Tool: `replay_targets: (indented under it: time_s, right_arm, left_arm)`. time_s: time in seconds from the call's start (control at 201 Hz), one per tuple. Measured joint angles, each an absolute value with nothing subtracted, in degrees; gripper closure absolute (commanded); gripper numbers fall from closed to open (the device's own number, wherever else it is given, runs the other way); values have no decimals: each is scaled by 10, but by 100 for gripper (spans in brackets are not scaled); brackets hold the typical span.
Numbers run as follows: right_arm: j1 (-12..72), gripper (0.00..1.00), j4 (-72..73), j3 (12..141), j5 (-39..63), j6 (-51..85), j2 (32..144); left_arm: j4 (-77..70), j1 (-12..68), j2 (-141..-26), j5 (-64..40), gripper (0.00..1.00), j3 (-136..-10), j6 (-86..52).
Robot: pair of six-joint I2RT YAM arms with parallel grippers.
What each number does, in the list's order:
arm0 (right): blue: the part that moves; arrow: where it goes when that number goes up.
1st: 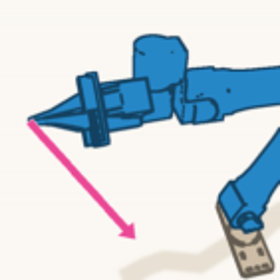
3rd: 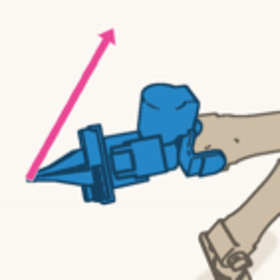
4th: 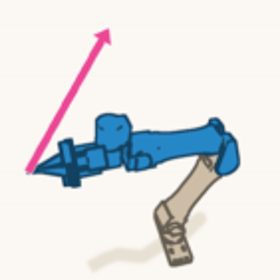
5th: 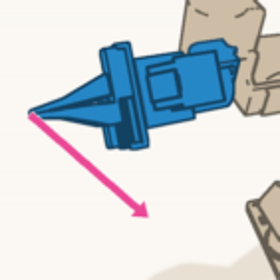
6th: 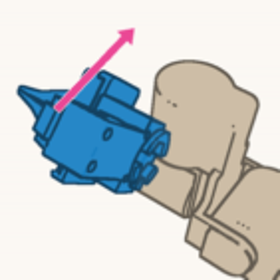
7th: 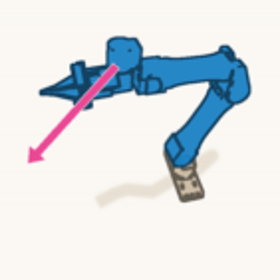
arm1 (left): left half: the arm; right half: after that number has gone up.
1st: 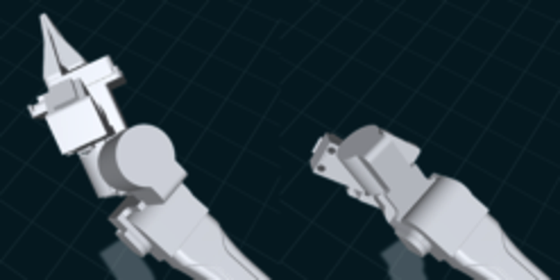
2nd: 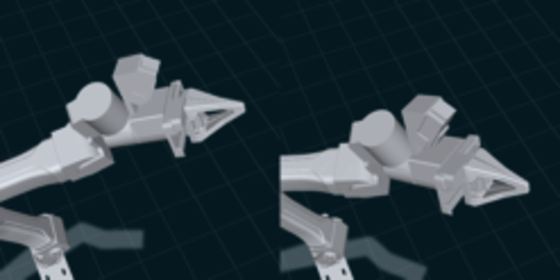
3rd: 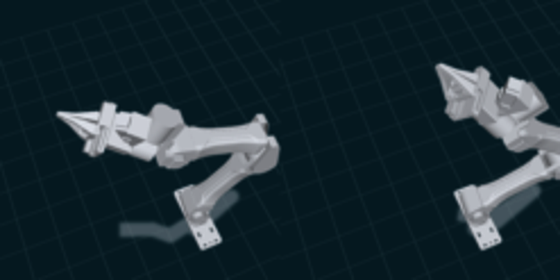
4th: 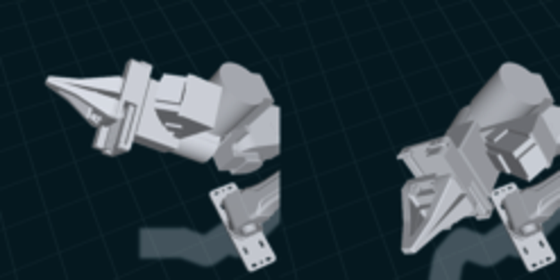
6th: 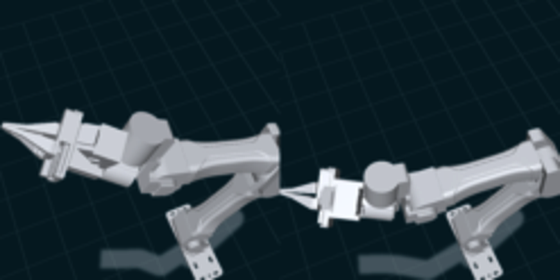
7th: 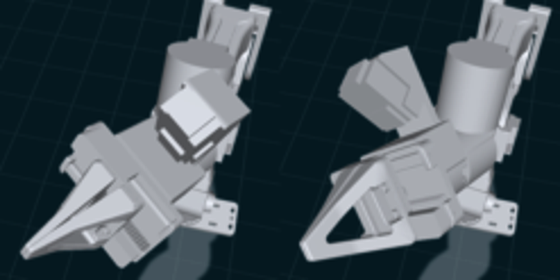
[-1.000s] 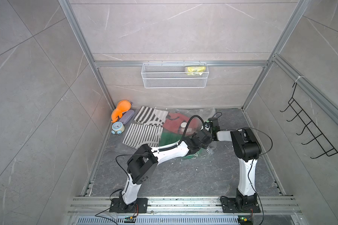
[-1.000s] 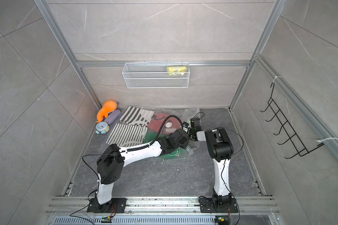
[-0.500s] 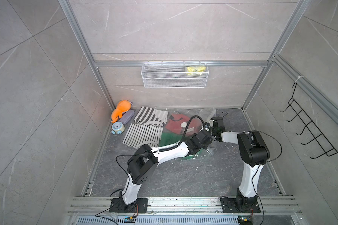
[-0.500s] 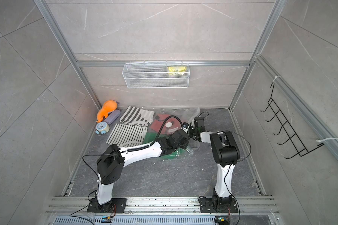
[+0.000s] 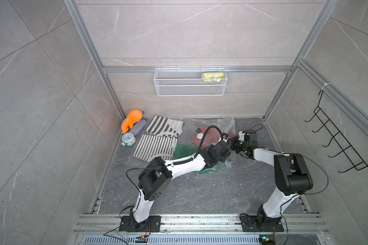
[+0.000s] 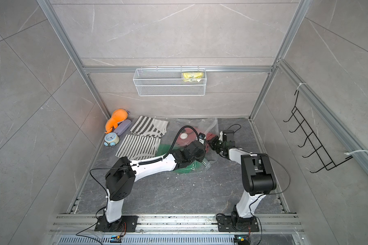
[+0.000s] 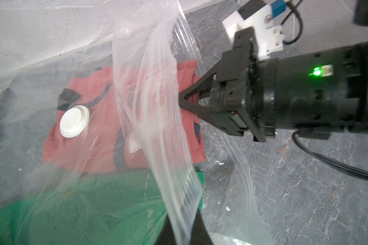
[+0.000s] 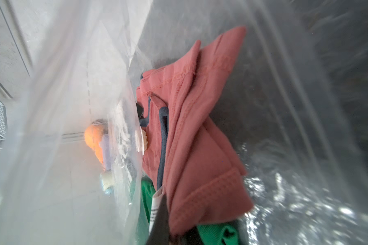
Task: Take the tank top out of the vacuum bag
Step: Take out the tank top from the vacuum bag.
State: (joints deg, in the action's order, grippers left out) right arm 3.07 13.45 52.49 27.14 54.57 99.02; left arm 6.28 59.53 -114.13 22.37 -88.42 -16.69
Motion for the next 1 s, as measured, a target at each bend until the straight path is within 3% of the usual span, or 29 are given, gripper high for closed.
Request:
replay_targets:
  time_s: [0.363,0.995]
  right_arm:
    - [-76,100,14,496,237,492,902]
    - [-260,100,-120,476,140,441,850]
  left_arm:
    - [63,593,-1141,223,100,-884,-167]
    - [62,592,-1141,224,100,-884,-167]
